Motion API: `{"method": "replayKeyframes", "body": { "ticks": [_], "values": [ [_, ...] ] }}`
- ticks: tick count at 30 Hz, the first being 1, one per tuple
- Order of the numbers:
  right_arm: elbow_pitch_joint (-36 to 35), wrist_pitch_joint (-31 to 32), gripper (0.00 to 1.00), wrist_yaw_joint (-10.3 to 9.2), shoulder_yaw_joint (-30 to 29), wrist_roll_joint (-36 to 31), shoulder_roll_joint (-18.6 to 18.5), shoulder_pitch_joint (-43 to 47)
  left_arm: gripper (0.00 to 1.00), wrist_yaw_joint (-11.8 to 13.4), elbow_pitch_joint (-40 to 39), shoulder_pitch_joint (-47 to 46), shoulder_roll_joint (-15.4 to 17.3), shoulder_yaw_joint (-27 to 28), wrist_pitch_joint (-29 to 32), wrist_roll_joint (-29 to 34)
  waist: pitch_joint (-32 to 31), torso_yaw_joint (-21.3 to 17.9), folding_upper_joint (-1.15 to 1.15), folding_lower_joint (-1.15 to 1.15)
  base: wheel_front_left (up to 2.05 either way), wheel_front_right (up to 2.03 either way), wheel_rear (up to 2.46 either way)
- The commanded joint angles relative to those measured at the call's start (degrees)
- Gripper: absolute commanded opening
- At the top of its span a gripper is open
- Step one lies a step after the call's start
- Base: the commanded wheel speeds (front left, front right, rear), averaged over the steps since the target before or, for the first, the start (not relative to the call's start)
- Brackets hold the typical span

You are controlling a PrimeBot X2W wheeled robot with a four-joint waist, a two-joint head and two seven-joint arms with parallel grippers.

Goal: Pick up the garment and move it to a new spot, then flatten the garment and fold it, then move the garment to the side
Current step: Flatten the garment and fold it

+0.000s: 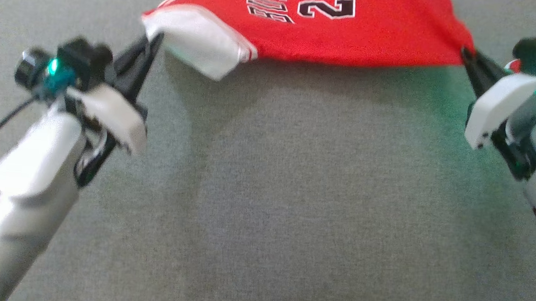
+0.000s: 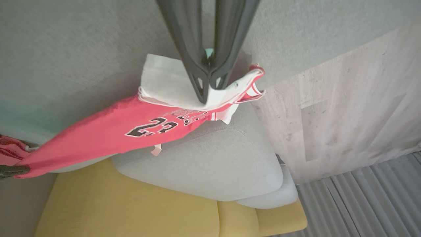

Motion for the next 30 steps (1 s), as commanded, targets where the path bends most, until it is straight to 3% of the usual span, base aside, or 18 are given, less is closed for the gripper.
{"method": "replayKeyframes", "body": {
  "ticks": [1, 7, 18, 23, 30],
  "values": [
    [-1.7, 0.1, 0.0, -0.05, 0.6, 1.2, -1.6, 0.5, 0.0, 0.1, -2.2, -1.1, 3.3, 1.6, 0.5, -0.9, -2.0, -0.1, 0.0, 0.01, 0.0, 0.0, 0.0],
    [-4.6, 2.1, 0.0, -0.05, 6.0, 7.9, -5.3, 4.4, 0.0, 0.1, -11.9, 7.0, 11.0, -2.9, 5.0, -6.9, -6.8, -0.8, 0.0, 0.01, 0.0, 0.0, 0.0],
    [-11.0, 6.4, 0.0, -0.05, 11.7, 20.4, -10.2, 13.9, 0.0, 1.4, -29.9, 20.6, 22.8, -5.1, 12.7, -14.9, -16.2, -1.5, 0.0, 0.01, 0.0, 0.0, 0.0],
    [-15.7, 8.5, 0.0, -0.05, 12.4, 24.8, -13.1, 16.6, 0.0, 4.3, -37.8, 23.2, 25.6, -4.8, 15.0, -16.7, -16.4, -1.7, 0.0, 0.01, 0.0, 0.0, 0.0],
    [-19.6, 8.6, 0.0, -0.05, 11.9, 27.1, -14.8, 17.7, 0.0, 6.5, -41.1, 23.9, 25.9, -4.8, 15.5, -16.6, -15.4, -2.3, 0.0, 0.01, 0.0, 0.0, 0.0]
  ]
}}
